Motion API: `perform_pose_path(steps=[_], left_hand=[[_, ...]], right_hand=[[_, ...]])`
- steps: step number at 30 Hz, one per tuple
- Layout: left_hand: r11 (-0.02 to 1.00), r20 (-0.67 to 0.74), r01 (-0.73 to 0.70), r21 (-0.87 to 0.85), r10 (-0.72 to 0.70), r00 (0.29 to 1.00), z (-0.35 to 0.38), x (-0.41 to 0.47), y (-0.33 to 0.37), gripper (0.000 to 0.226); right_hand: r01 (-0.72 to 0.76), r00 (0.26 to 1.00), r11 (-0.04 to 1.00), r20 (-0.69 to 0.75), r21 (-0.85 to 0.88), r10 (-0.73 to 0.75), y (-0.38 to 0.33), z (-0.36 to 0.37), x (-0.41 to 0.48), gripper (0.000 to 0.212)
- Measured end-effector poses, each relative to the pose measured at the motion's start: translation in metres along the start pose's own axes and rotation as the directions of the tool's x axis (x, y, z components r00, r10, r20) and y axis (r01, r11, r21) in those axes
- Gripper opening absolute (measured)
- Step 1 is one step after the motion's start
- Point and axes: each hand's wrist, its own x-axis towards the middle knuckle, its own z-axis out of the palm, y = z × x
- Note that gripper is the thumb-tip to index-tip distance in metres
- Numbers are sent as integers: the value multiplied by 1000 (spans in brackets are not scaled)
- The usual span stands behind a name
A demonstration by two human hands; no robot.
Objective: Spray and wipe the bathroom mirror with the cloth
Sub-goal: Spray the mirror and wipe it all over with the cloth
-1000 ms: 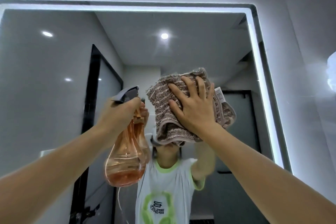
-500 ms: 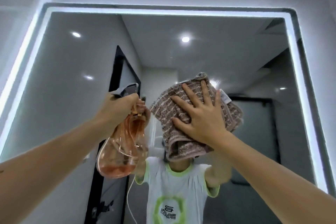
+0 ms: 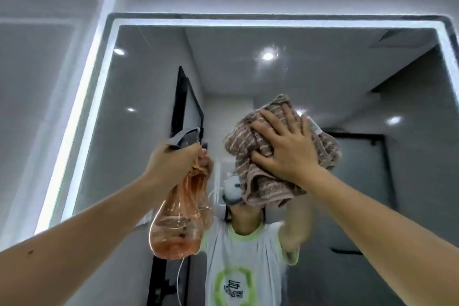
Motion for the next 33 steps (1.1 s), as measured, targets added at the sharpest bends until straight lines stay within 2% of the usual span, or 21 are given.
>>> perform_pose_path(steps=[2,3,4,7,8,9,11,13,14,17,20,22,23,26,27,28,30,33], left_hand=[[998,26,33,-51,-31,999,-14,6,-2,10],[996,25,62,-71,-61,998,-22,8,-3,6],[994,17,75,-76,-74,997,-29,10,-5,4],[998,-19,51,-36,-52,998,-46,14,-18,13],[999,-1,42,-9,-42,999,-49,13,-19,17],[999,31,33,22,-33,999,-54,12,-18,18],[999,58,31,43,-33,998,-63,16,-20,15],[999,1,32,9,-32,1000,-67,19,-21,12],[999,-58,38,-8,-39,998,-69,21,-22,10],[1000,-237,30,6,-27,971,-75,20,-19,14],[1000,-223,-21,20,25,975,-90,24,-14,22],[996,-190,-33,86,49,980,-101,24,-11,20],[994,-183,-40,99,58,981,-108,24,-9,19],[994,-196,-12,106,33,980,-127,23,-11,19],[993,-216,2,115,23,976,-134,21,-14,18],[992,-237,21,124,9,972,-141,19,-19,16],[987,-255,66,144,-27,966,-152,14,-28,11],[980,-221,92,174,-52,974,-160,3,-42,5]], right_hand=[[-231,973,973,21,20,230,-17,-1,33,76],[-260,965,965,39,21,259,-40,2,45,75],[-212,976,977,47,15,211,-62,6,50,75],[130,991,991,9,19,-131,-77,18,26,73],[200,979,980,-23,9,-200,-64,16,17,73],[200,979,980,-52,20,-199,-54,12,15,73],[52,998,999,-47,6,-52,-51,8,27,74],[-121,992,993,21,-2,121,-78,13,51,72],[-122,991,993,48,-3,122,-99,16,61,72],[95,994,995,55,14,-96,-138,26,53,72],[287,957,958,-34,18,-287,-119,30,22,69],[318,947,948,-48,-23,-319,-106,29,21,67],[272,961,962,-36,-27,-273,-107,28,30,70],[-38,999,999,11,-2,38,-145,28,64,74],[-71,997,997,35,3,71,-163,30,66,72],[-40,998,999,47,14,39,-179,34,61,70],[125,991,991,44,38,-126,-203,45,31,69],[300,953,953,37,45,-301,-204,56,-23,66]])
